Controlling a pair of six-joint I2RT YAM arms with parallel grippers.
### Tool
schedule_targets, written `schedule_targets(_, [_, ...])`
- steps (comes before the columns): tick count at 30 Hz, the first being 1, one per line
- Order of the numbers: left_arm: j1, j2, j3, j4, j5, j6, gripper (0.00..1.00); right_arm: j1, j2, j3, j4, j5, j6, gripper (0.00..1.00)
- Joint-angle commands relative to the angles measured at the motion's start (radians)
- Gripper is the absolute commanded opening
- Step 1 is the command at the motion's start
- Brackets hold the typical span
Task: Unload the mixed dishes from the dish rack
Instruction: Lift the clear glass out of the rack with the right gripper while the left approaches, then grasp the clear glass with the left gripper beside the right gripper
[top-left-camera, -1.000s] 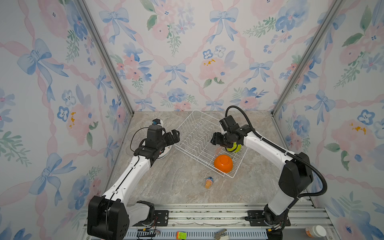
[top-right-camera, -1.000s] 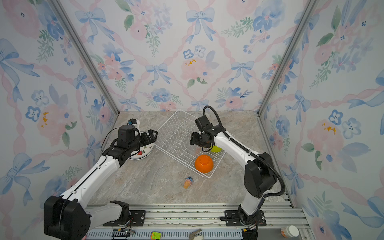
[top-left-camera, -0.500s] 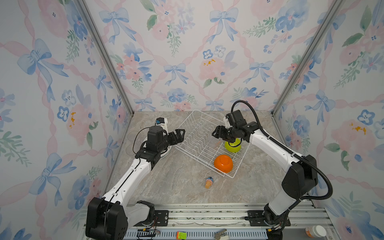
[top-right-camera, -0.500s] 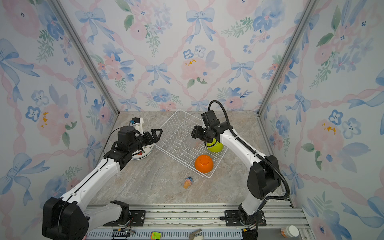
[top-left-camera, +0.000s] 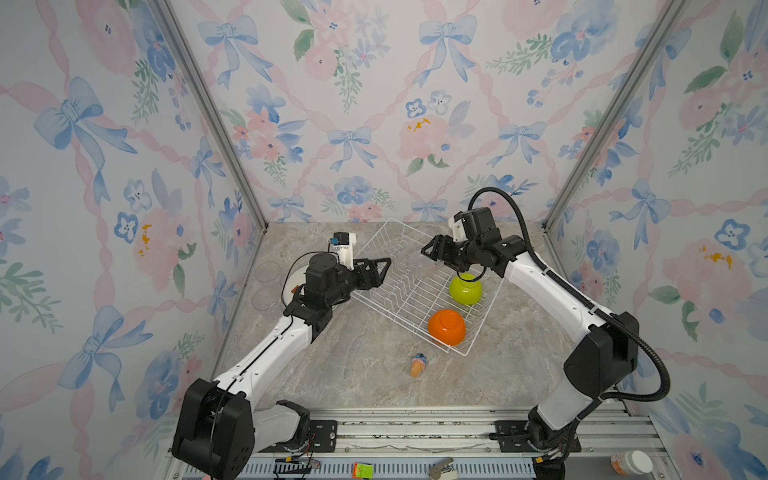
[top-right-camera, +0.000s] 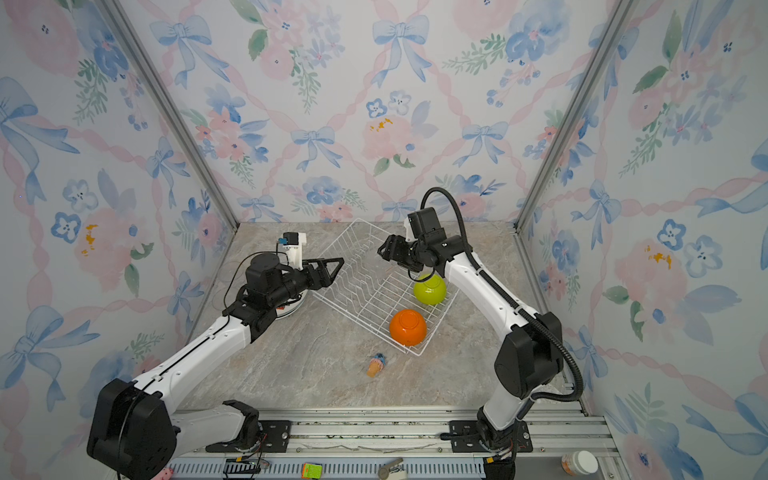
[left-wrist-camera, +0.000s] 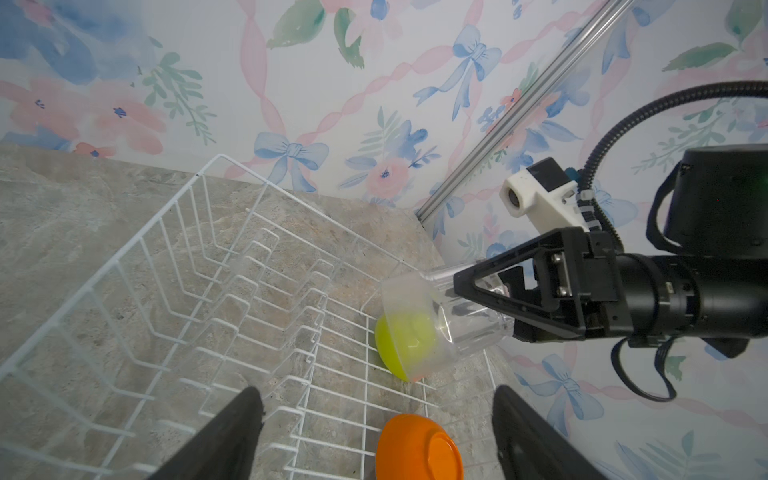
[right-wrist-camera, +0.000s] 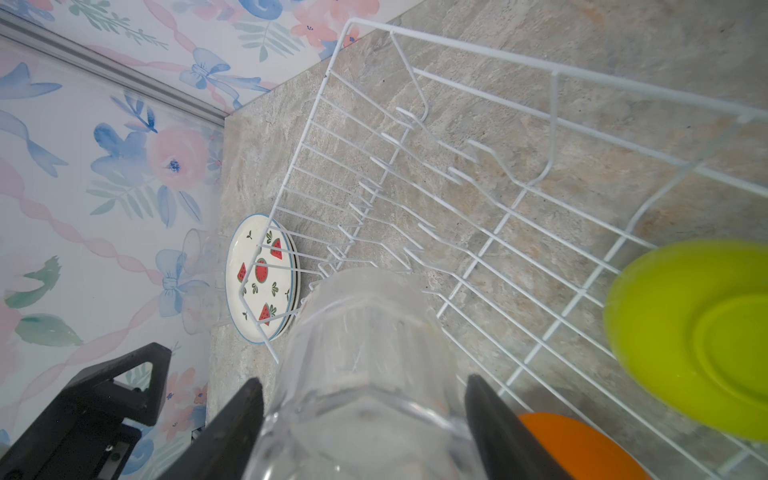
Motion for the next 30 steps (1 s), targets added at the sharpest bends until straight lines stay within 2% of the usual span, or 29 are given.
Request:
schedule_targets(1, [-0.022,0.038,0.01,0.084,0.045,0.01,0.84,-0.013,-0.027,0.031,0.035,-0.032,0.031,0.66])
schedule_targets(13, [-0.052,0.159,0.071,0.191,0.123,-0.04,0.79,-0.033,-0.084,-0.001,0.126,-0.083,0.086,0.66])
schedule_targets(23, [-0.068,0.258,0.092,0.337,0.191,-0.132,0.74,-0.032,-0.092,-0.02,0.185,-0.133,0.139,0.66])
schedule_targets(30, [-0.09,0.315,0.117,0.407,0.169,-0.145,0.68,-0.029,-0.122,-0.058,0.207,-0.139,0.152,0.66])
